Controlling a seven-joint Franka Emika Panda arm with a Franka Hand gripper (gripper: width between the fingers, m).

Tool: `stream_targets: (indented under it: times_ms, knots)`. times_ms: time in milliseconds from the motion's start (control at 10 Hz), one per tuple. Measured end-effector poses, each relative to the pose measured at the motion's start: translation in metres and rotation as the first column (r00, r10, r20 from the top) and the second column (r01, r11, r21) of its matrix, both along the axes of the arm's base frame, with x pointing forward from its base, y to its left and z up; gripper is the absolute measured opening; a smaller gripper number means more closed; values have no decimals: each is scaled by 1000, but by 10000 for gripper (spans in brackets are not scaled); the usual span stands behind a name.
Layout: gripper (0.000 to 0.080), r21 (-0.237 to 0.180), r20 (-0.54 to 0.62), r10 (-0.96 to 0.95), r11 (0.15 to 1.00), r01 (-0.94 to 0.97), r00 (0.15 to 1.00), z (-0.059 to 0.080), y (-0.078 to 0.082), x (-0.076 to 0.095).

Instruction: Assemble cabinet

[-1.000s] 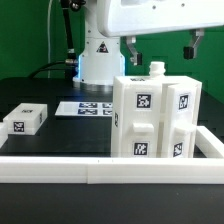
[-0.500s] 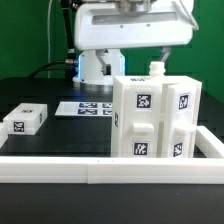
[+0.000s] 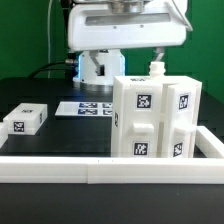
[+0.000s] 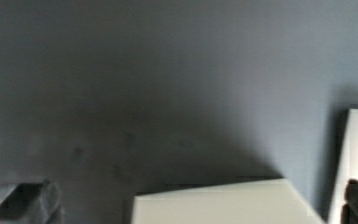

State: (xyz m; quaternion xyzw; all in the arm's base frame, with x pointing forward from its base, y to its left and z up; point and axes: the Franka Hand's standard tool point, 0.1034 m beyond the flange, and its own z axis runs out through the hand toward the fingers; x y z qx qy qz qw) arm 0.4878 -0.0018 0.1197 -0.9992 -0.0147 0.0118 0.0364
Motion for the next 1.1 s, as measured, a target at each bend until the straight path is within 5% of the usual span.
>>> stream_targets:
  times_ms: [500,900,1100]
  knots:
    - [797,-24,-19,20,1000,-20,1000,-26,-109,-32]
    - [797,-28,-16,18,999,-19,1000,-25,-127,-33]
    - [797,-49,-12,-7,999,6,1000,-36,-152,-40]
